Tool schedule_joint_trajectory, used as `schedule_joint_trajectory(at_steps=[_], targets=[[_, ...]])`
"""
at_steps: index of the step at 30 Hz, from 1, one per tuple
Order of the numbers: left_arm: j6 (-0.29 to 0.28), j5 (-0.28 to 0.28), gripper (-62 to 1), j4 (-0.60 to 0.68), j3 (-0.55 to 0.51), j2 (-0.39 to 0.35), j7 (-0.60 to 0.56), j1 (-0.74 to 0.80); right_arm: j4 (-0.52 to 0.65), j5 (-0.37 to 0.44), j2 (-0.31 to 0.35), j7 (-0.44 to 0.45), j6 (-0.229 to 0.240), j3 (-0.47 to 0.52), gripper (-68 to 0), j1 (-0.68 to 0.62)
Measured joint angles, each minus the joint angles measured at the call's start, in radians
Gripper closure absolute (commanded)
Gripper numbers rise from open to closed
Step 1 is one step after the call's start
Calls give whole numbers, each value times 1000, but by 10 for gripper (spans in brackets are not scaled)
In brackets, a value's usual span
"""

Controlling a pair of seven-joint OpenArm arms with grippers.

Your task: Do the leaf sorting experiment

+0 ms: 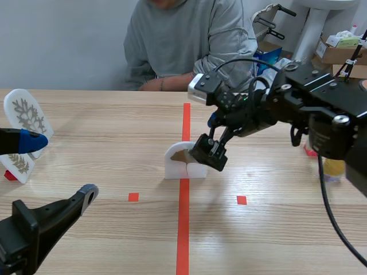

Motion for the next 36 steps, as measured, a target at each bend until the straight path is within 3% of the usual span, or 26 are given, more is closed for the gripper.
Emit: schedule_joint_trajectory(at_steps=[10,13,17,27,32,36], targets=[[0,0,-623,0,0,0,0,0,-138,-136,-62,112,0,1,-586,-10],[0,0,-623,0,0,0,0,0,-139,-142,-64,113,0,-5,-585,-15],[0,0,-623,0,0,0,0,0,-139,-169,-63,142,0,-41,-514,-15],[0,0,-623,0,0,0,0,0,-137,-239,-63,204,0,-64,-511,-15],[0,0,-623,0,0,0,0,0,-137,-241,-63,213,0,-64,-362,-15],[0,0,-623,0,0,0,0,0,-137,-241,-63,221,0,-64,-293,-15]])
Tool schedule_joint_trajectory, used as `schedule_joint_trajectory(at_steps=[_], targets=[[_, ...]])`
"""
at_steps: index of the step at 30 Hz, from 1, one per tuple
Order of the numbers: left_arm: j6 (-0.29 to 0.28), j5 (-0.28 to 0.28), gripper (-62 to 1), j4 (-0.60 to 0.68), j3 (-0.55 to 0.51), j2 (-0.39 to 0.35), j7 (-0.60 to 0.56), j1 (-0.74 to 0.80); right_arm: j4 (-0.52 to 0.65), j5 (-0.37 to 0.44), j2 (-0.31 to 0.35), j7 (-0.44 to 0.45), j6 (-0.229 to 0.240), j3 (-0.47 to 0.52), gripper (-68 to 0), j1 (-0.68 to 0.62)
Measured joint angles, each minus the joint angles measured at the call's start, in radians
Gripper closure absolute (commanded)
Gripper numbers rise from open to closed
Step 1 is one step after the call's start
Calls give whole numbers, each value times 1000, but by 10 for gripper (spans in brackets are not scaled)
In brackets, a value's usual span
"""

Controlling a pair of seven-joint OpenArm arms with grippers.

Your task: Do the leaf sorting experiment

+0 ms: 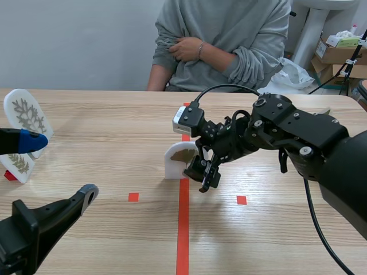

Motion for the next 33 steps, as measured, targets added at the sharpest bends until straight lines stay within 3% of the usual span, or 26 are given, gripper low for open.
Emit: schedule_joint_trajectory(at_steps=[11,17,23,29,33], targets=[[0,0,-623,0,0,0,0,0,0,0,0,40,0,0,-25,0],[0,0,-623,0,0,0,0,0,0,6,0,34,0,0,-18,0],[0,0,-623,0,0,0,0,0,26,215,16,-55,-87,38,-17,-23],[0,0,-623,0,0,0,0,0,111,356,85,-132,-143,191,-17,-107],[0,0,-623,0,0,0,0,0,139,422,124,-155,-147,309,-17,-184]])
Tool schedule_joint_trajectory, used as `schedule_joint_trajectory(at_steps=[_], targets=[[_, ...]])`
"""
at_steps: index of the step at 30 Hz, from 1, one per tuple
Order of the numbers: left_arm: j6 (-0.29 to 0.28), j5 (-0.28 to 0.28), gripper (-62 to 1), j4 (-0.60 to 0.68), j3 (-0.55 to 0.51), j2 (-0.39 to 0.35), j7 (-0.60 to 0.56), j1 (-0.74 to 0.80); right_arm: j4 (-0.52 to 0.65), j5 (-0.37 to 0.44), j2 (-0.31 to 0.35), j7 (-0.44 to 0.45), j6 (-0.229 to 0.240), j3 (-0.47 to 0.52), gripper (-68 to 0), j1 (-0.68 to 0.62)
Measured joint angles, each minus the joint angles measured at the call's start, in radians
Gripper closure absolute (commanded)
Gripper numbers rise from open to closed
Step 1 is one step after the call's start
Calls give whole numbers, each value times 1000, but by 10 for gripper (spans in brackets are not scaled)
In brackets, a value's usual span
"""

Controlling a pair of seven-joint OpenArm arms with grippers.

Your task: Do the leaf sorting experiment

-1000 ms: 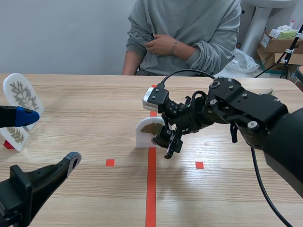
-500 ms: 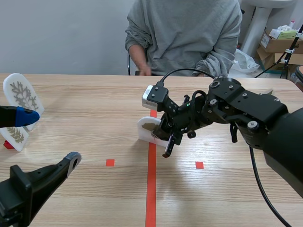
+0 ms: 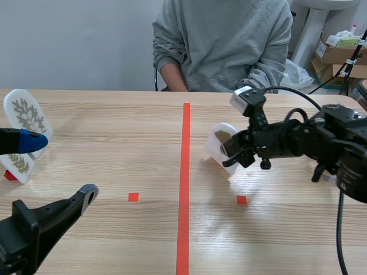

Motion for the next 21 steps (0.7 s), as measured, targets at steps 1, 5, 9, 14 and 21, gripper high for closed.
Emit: schedule_joint_trajectory(at_steps=[1,5,9,14,21], targets=[[0,0,-623,0,0,0,0,0,0,1,4,-8,-2,33,-17,-18],[0,0,-623,0,0,0,0,0,0,18,10,-41,-4,154,-17,-70],[0,0,-623,0,0,0,0,0,0,20,10,-80,-37,272,-17,-90],[0,0,-623,0,0,0,0,0,0,-24,10,-106,-52,401,-17,-109],[0,0,-623,0,0,0,0,0,0,-119,62,-81,-120,469,-17,-113]])
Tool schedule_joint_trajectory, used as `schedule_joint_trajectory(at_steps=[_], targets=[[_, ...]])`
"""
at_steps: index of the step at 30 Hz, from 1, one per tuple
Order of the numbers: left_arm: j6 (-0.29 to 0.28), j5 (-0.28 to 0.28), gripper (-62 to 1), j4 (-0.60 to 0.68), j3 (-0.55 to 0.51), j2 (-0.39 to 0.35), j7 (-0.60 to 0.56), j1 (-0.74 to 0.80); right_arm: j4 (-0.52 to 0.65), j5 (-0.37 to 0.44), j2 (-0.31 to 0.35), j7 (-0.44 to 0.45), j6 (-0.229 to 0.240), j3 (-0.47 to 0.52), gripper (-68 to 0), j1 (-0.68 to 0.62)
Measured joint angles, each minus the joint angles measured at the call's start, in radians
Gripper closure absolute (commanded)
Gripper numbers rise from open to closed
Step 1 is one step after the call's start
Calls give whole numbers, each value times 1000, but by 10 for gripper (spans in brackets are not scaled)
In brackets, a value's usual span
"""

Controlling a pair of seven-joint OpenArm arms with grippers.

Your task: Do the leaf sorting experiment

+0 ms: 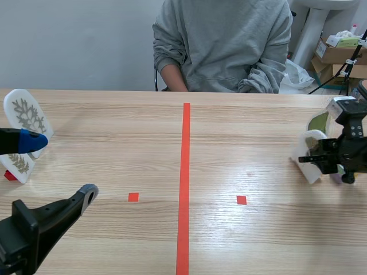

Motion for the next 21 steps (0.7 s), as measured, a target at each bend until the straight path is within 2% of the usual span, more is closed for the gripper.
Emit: schedule_joint_trajectory(at_steps=[6,10,16,21], targets=[[0,0,-623,0,0,0,0,0,-12,-34,54,64,-7,1,-17,1],[0,0,-623,0,0,0,0,0,-55,-66,55,97,-23,1,-17,0],[0,0,-623,0,0,0,0,0,-92,-66,55,105,-29,1,-19,0],[0,0,-623,0,0,0,0,0,-92,-64,55,119,-29,1,-127,0]])
